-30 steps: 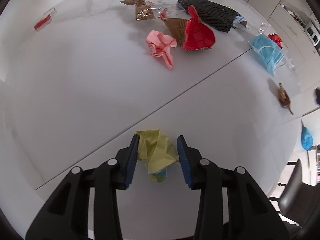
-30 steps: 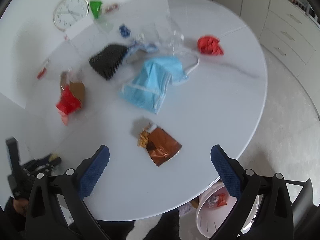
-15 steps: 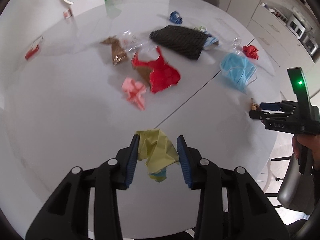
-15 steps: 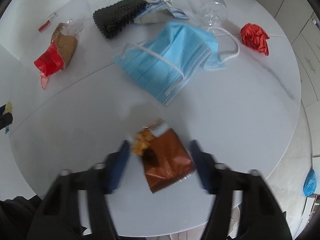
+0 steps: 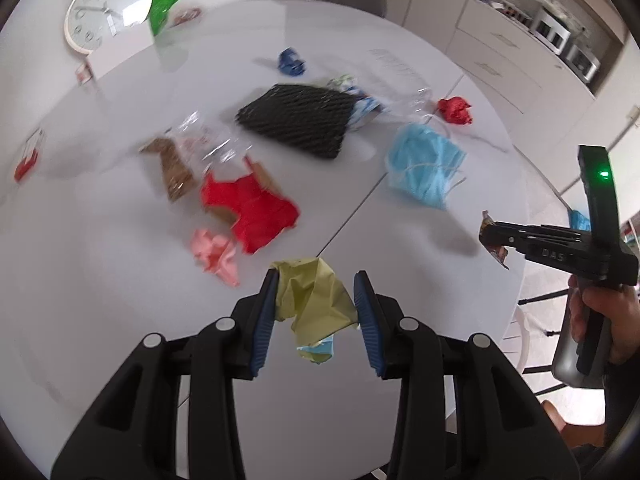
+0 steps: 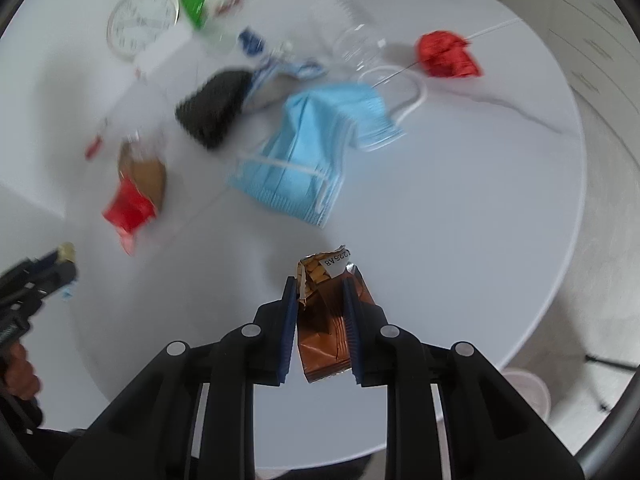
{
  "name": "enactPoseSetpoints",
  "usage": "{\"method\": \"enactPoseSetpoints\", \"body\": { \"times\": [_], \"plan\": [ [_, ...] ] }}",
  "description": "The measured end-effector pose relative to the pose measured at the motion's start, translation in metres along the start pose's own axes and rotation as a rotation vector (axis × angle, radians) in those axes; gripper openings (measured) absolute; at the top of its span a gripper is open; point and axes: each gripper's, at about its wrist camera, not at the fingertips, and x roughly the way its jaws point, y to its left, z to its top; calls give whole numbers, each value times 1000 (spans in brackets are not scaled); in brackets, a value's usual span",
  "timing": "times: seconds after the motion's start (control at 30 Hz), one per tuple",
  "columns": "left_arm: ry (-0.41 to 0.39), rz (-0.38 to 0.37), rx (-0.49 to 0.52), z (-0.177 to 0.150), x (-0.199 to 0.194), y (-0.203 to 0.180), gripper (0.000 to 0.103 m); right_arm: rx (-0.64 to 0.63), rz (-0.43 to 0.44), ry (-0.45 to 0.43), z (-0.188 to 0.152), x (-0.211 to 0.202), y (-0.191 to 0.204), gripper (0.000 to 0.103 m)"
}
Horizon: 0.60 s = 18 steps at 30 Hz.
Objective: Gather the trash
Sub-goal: 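Carry both items over the wastebasket and open both tools to drop them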
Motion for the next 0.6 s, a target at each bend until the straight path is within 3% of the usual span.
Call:
{"method": "enactPoseSetpoints", "body": {
  "times": [0.13,0.27,0.4,0.6],
  "plan": [
    [-1,-33,88,9,-3,-28,38,105,13,-86,-17,-40,-18,23],
    [0,-72,218,16,3,-75,38,198,-44,-139,-55,-83,-52,23],
    [13,-166,304,21,12,-131,38,290,-157,-107,-108,-108,-100,23],
    [41,-278,426,17,20,-214,38,399,-211,-30,-166,-101,-156,26]
  ]
}}
